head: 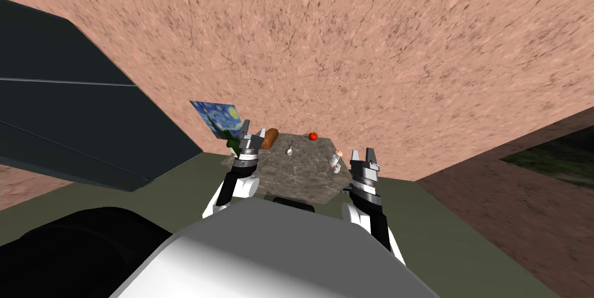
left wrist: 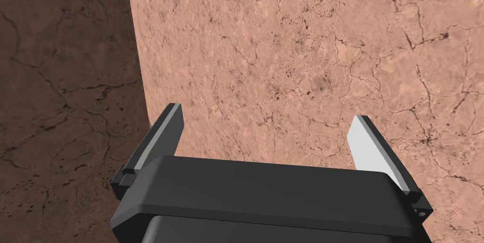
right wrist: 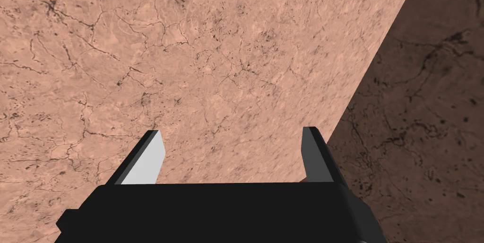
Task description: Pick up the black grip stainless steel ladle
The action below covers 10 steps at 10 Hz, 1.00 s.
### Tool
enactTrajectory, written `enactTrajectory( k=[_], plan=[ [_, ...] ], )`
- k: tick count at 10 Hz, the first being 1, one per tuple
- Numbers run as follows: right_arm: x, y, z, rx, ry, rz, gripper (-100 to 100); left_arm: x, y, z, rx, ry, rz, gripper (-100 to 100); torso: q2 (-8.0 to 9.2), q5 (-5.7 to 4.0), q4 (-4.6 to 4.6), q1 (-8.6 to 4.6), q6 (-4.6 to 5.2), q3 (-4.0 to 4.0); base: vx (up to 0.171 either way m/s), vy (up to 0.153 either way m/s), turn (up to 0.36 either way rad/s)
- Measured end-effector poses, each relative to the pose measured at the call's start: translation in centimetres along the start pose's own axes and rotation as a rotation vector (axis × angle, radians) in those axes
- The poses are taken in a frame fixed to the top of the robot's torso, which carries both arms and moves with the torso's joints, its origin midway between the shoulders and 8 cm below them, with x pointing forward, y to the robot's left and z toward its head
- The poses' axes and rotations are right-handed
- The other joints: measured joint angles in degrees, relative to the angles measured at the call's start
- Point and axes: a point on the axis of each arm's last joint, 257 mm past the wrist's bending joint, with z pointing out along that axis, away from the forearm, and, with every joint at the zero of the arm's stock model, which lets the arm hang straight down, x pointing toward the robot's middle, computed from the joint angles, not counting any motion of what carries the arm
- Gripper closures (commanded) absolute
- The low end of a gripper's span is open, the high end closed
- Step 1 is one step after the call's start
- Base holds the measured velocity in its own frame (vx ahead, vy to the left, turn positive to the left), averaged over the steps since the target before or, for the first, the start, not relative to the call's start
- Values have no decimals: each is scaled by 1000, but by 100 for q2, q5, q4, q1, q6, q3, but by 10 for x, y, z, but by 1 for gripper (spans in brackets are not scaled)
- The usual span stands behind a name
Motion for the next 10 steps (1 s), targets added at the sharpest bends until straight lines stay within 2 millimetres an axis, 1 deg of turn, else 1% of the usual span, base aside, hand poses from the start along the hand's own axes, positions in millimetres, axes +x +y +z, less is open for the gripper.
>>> enactTrajectory(
  k=[1,3,5,10],
  plan=[
    [0,0,0,0,0,0,0,8,4,4,-13,26,-28,-100,5,2,1,14,3,2,-59,73,-186],
    [0,0,0,0,0,0,0,24,21,10,-66,79,-106,-100,21,7,5,31,2,12,-51,68,-111],
    [0,0,0,0,0,0,0,33,33,13,-104,113,-154,-100,8,4,2,19,3,5,-31,42,-201],
    [0,0,0,0,0,0,0,57,66,21,-232,200,-293,-100,7,2,2,11,2,4,-32,24,-133]
  ],
)
